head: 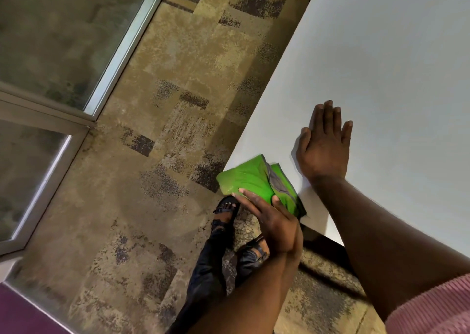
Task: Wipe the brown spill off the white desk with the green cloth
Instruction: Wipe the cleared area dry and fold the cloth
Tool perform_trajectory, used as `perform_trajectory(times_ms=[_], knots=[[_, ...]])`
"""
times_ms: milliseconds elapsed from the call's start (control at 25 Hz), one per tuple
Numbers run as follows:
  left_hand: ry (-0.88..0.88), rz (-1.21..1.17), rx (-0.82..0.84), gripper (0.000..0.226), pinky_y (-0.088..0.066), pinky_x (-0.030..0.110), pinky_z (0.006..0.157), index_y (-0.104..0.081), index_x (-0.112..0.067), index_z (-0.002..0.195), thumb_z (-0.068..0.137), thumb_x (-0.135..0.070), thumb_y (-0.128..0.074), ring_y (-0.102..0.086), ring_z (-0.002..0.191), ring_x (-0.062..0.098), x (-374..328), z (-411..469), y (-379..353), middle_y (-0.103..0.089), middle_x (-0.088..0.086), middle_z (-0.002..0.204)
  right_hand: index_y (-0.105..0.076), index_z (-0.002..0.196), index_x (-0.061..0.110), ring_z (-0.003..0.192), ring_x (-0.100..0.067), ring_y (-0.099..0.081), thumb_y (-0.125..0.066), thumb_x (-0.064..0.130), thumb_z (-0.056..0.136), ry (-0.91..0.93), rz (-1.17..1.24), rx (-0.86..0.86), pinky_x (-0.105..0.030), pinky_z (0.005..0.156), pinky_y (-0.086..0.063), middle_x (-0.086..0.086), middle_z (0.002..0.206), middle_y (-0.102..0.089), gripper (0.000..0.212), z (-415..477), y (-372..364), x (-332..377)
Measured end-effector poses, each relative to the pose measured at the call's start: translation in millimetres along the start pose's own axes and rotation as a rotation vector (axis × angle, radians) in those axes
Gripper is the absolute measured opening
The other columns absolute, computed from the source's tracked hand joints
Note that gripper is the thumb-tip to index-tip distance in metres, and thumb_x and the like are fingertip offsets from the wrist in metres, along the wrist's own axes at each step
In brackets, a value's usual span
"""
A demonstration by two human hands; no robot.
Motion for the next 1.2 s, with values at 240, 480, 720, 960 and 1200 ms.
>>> perform_trajectory(times_ms=[240, 480, 720, 960, 1200], knots=[[-0.096, 0.239, 0.222, 0.065, -0.044, 0.056, 0.114, -0.014, 0.0, 0.161, 0.109, -0.03, -0.039, -0.012, 0.156, 0.046, 9, -32, -17, 0.009, 0.02, 0.171, -0.018, 0.165, 0.006, 0.162, -0.03, -0.008, -0.027, 0.034, 0.109, 0.009, 0.045, -0.02, -0.053, 0.13, -0.002, -0.014, 0.174, -0.012, 0.064, 1, -3, -3], [-0.436, 0.863, 0.384, 0.075, -0.008, 0.05, 0.129, -0.013, -0.003, 0.162, 0.105, -0.049, -0.03, -0.002, 0.158, 0.04, -13, -7, -23, -0.005, 0.018, 0.171, -0.025, 0.164, 0.006, 0.161, -0.029, -0.014, -0.027, 0.033, 0.105, 0.005, 0.343, -0.019, -0.049, 0.131, -0.003, -0.014, 0.173, -0.018, 0.064, 0, 9, -16], [-0.635, 1.0, 0.567, 0.08, 0.001, 0.054, 0.129, 0.007, -0.008, 0.162, 0.101, -0.044, -0.029, 0.022, 0.156, 0.035, -43, 21, -59, 0.016, 0.015, 0.171, -0.03, 0.163, 0.008, 0.161, -0.025, -0.017, -0.027, 0.032, 0.11, -0.045, 0.445, -0.107, -0.046, 0.132, -0.005, -0.013, 0.172, -0.024, 0.058, -51, 30, -21], [-0.764, 0.712, 0.421, 0.056, -0.021, 0.052, 0.127, -0.034, -0.009, 0.158, 0.107, -0.03, -0.031, -0.019, 0.158, 0.028, -88, 72, -3, -0.026, 0.012, 0.169, -0.032, 0.162, 0.011, 0.161, -0.026, -0.017, -0.037, 0.037, 0.104, -0.031, 0.308, -0.138, -0.047, 0.131, -0.001, -0.01, 0.172, -0.023, 0.064, -85, 31, 3], [-0.972, 0.773, 0.707, 0.054, -0.018, 0.05, 0.128, -0.023, -0.007, 0.161, 0.111, -0.023, -0.035, -0.011, 0.16, 0.026, -97, 136, -36, -0.017, 0.011, 0.171, -0.03, 0.164, 0.021, 0.161, -0.029, -0.016, -0.036, 0.059, 0.105, -0.031, 0.087, -0.074, -0.058, 0.128, -0.009, -0.004, 0.173, -0.022, 0.07, -92, -17, 33]])
Point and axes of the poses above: each hand's wrist, its own z-axis towards the middle knuckle, its own y-axis out of the back of the hand, x = y × z, the point moved 10 cm from there along z, towards the middle knuckle
